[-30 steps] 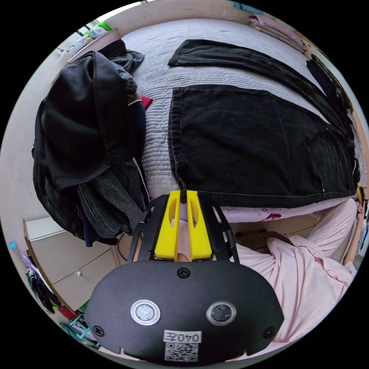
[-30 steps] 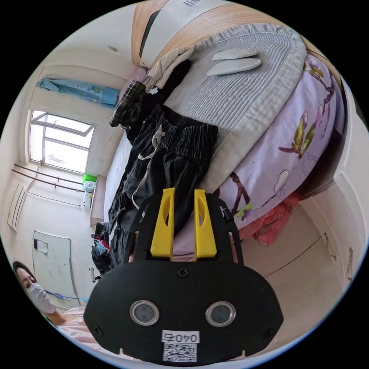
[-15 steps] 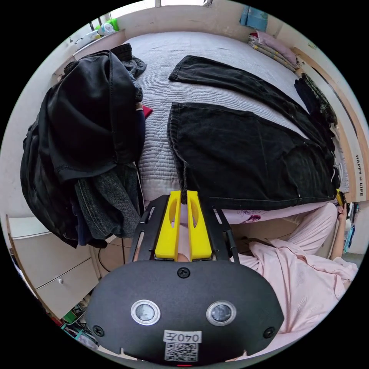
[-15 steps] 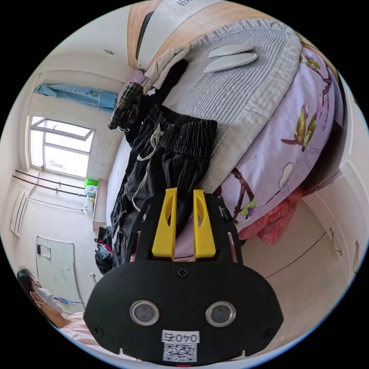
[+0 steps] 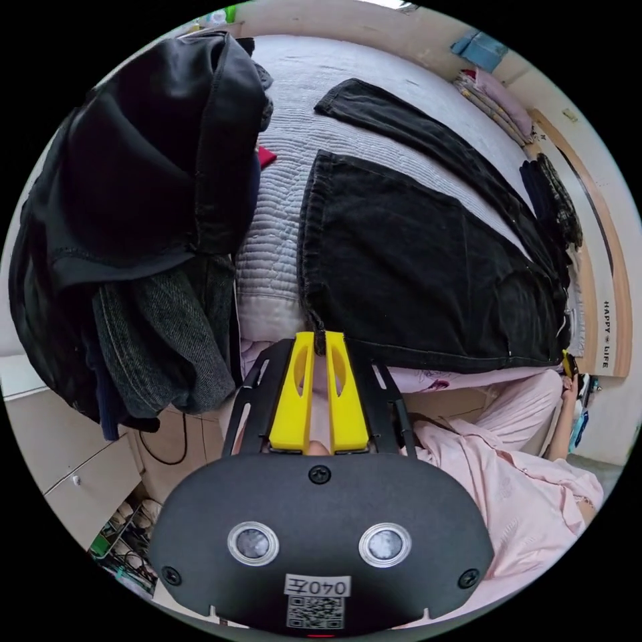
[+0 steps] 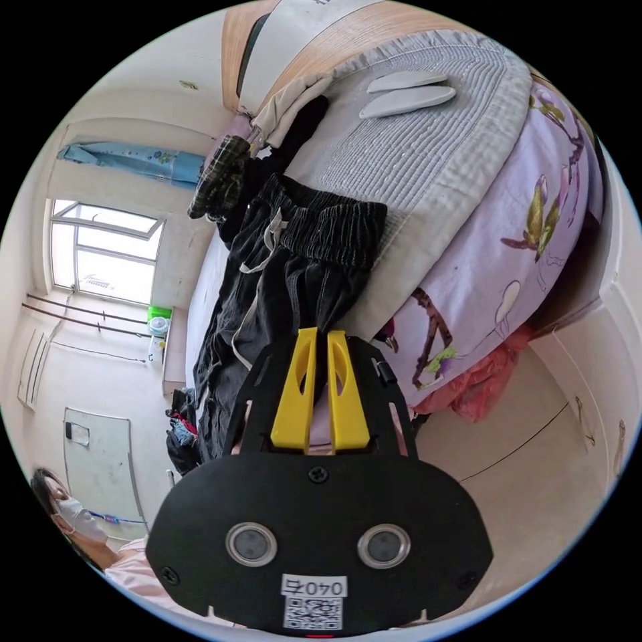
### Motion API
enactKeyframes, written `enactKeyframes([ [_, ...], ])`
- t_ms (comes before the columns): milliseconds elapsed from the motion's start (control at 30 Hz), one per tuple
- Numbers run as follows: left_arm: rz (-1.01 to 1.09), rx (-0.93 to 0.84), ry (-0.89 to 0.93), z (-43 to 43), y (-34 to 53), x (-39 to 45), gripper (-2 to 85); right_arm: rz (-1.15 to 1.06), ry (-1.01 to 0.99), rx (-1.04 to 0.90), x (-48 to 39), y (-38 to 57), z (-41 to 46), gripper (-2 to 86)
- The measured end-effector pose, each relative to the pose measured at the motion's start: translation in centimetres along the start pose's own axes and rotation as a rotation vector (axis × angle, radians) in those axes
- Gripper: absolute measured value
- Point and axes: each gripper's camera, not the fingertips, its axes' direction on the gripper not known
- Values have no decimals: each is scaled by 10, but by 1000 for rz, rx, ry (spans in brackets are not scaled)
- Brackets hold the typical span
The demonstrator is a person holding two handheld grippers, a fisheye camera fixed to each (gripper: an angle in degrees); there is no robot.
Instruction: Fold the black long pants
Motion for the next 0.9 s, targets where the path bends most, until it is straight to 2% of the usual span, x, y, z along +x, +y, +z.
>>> enactKeyframes([
  [133, -23, 187, 259, -35, 16, -31, -15, -32, -162, 65, -5, 11, -31, -7],
  [300, -137, 69, 231, 8, 13, -76, -15, -6, -21, -6, 0, 24, -25, -9],
  [467, -248, 288, 553, 0, 40, -121, -15, -4, -107, -2, -3, 38, -41, -9],
  [500, -254, 307, 569, -4, 42, -123, -15, -21, -113, -10, -8, 40, -45, -9],
  [600, -214, 379, 517, -30, 47, -112, -15, -64, -79, 29, -31, 49, -59, -9],
  [667, -153, 433, 396, -57, 44, -86, -15, -101, -84, 68, -52, 55, -68, -9],
  [900, -97, 561, 186, -107, 8, -31, -15, -243, 25, 134, -141, 62, -87, -10],
])
